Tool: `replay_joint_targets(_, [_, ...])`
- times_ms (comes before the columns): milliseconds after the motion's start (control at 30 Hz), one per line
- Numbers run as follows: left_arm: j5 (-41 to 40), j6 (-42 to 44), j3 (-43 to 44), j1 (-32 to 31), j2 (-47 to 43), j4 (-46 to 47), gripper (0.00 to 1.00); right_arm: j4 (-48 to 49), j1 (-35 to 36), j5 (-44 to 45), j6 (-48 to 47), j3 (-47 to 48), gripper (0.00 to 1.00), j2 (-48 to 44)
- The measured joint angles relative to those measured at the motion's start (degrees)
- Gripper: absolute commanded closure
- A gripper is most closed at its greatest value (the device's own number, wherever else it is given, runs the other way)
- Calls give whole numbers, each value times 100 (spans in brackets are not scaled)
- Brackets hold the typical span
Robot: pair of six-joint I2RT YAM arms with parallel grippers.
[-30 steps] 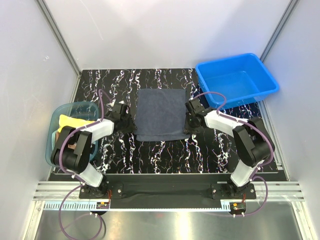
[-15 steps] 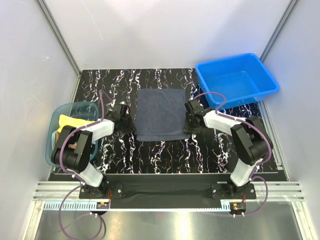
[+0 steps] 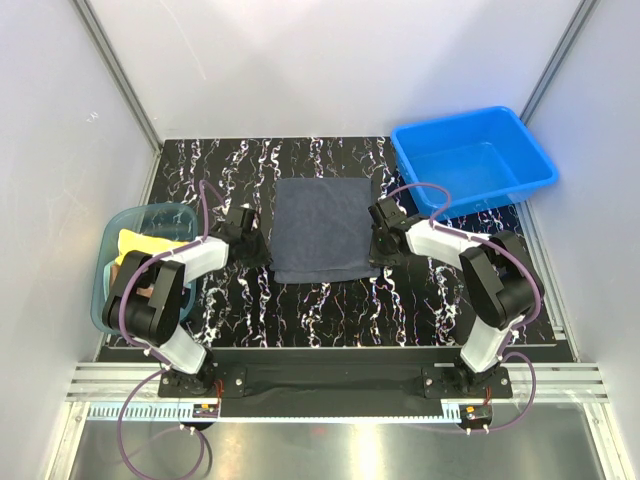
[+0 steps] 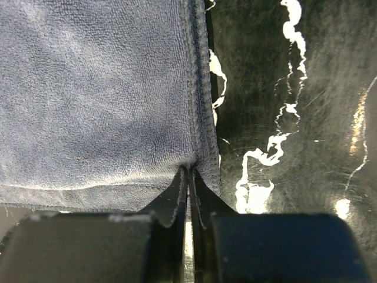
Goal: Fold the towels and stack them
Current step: Fold the towel
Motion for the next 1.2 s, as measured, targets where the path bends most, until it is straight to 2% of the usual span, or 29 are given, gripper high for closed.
replay_joint_targets(100, [-7, 0, 90, -17, 0, -173, 100, -114, 0, 76, -26, 66, 100, 0])
replay_joint_targets(267, [-20, 0, 238, -76, -2, -380, 100, -295, 0, 153, -70, 208, 87, -20])
replay_joint_targets(333, [-22, 0, 275, -109, -2, -417, 100, -302, 0, 153, -87, 219, 89, -33])
replay_joint_targets(367, [-22, 0, 295, -131, -9, -439, 100, -302, 0, 153, -87, 221, 97, -37])
replay_joint_targets(433, [-22, 0, 315, -170, -35, -461, 100, -304, 0, 146, -101, 221, 100, -39])
replay_joint_targets(1033, [-66, 4, 391, -243, -197, -686, 100, -494, 0, 170, -205, 422, 100, -74])
replay_joint_targets(1200, [-114, 4, 544, -243, -205, -776, 100, -649, 0, 289, -260, 533, 92, -81])
